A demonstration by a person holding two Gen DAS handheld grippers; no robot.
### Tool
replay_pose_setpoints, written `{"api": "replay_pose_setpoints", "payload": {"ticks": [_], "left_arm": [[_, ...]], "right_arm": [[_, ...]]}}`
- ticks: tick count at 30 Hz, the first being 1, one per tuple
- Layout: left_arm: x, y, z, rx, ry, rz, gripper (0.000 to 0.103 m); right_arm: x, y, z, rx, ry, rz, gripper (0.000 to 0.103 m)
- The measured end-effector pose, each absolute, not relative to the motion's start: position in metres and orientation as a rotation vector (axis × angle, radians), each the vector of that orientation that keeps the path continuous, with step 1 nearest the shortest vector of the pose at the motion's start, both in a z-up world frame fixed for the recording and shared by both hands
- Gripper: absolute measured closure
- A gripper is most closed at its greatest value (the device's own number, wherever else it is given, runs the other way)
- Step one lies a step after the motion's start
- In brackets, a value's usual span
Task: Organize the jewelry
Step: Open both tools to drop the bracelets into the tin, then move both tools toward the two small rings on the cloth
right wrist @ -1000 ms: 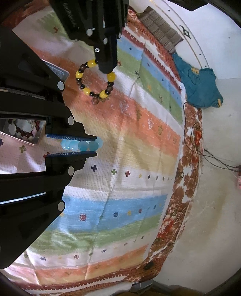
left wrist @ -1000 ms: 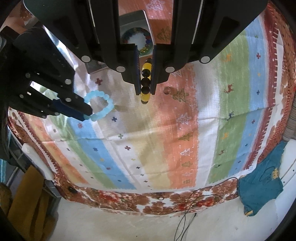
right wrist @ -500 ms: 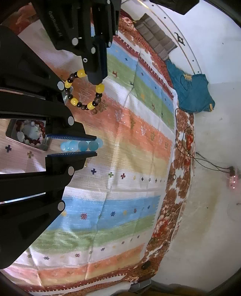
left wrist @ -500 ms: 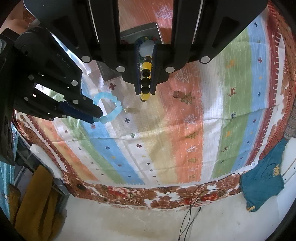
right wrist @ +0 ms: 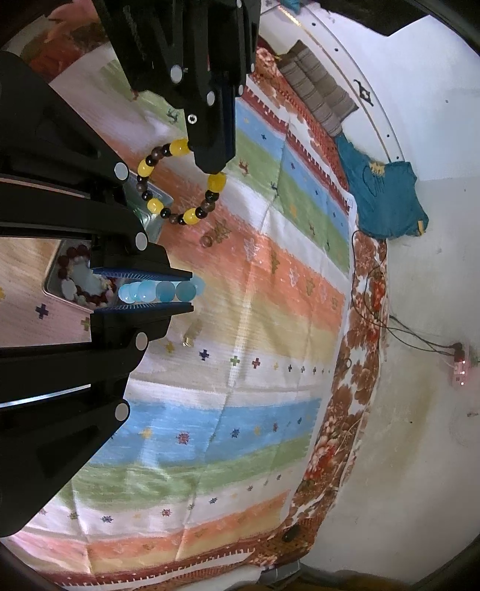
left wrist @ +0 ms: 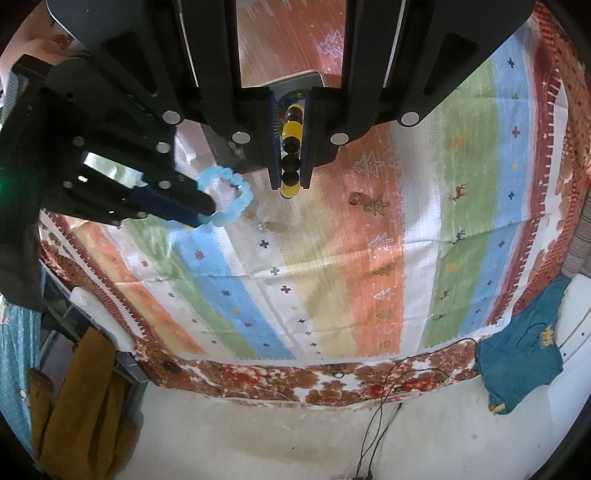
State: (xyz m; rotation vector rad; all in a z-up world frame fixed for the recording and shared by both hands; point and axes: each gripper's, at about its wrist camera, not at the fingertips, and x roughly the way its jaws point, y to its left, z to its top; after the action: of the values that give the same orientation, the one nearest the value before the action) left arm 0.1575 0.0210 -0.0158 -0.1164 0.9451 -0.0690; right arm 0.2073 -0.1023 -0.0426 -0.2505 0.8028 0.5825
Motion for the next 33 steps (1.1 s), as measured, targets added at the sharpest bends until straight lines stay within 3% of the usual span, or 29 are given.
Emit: {"api": "replay_pose_setpoints", "payload": {"ticks": [17, 20, 24, 33], "left_arm": [[0.133, 0.017, -0.019, -0.125, 0.948, -0.05, 0.089], [0.133, 0.021, -0.019, -0.136, 0.948, -0.041, 0.082], [0.136, 0.026, -0.025, -0.141, 0.963, -0.026, 0.073], [0.146, 0.042, -0.041, -0.154, 1.008, 0.03, 0.059]], "right_arm": [[0.191, -0.114, -0.049, -0.249, 0.837, 0.558, 0.091], [0.196, -0.118, -0.052, -0.242, 0.854, 0.539, 0.091], [0.203, -0.122, -0.057, -0.227, 0.876, 0.525, 0.074], [0.221, -0.124, -0.067, -0.218, 0.914, 0.488, 0.074]]}}
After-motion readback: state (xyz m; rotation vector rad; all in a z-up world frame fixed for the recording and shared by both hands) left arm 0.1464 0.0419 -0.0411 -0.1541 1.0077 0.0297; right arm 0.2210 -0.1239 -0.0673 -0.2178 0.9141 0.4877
